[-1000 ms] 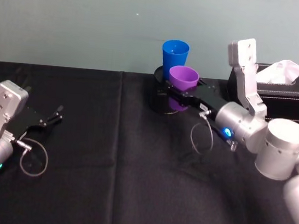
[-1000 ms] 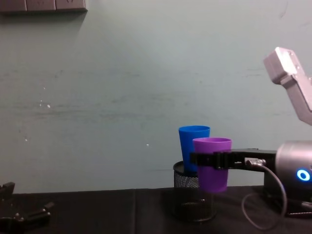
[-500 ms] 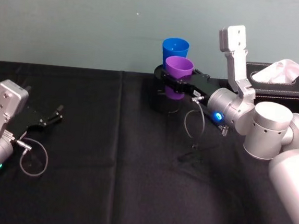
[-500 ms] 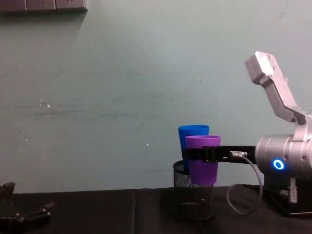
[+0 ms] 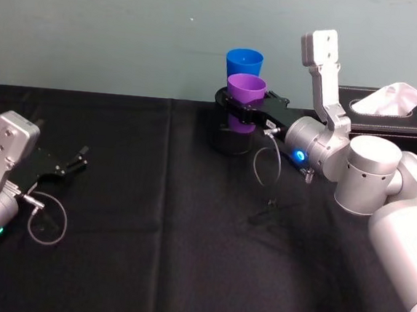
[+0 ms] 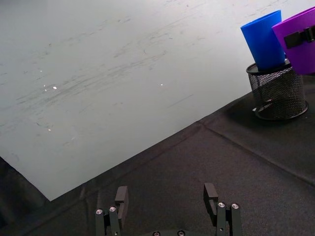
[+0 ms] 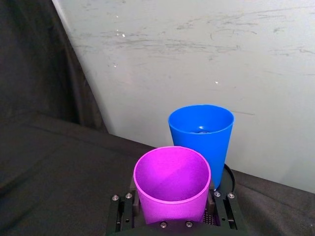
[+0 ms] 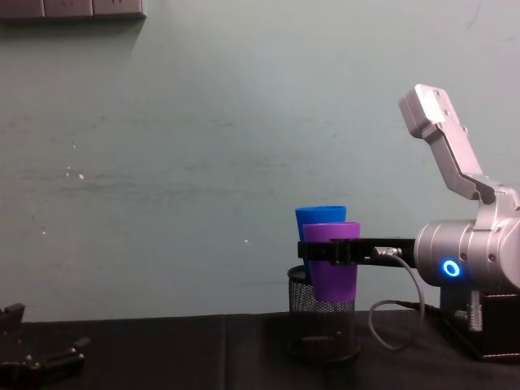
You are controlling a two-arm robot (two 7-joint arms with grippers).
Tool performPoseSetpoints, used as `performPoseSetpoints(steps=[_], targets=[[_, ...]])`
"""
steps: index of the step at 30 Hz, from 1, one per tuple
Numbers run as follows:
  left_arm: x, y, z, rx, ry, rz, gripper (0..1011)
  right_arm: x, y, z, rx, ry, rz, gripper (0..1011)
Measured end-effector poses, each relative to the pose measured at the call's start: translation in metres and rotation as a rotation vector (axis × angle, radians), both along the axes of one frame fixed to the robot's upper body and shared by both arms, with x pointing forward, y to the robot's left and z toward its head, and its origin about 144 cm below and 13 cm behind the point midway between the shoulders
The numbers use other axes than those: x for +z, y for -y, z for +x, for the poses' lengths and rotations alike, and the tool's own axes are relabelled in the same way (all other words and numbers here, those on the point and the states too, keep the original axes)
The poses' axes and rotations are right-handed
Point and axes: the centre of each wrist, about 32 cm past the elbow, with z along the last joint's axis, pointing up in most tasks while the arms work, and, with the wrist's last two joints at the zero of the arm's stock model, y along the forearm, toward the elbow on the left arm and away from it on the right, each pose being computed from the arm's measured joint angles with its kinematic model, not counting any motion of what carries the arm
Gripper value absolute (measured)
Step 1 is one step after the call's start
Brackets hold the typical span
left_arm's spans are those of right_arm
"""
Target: Pick up one cup with a gripper and tap it against the other cup.
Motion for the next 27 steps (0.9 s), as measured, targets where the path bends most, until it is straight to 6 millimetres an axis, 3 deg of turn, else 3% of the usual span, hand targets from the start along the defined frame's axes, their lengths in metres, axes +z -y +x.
performPoseSetpoints(steps=[27], targets=[[0.0,0.0,0.0,0.0,0.0,0.0,1000,-0.0004,0.0006,0.0005,0.0,-0.002,-0.002,730]])
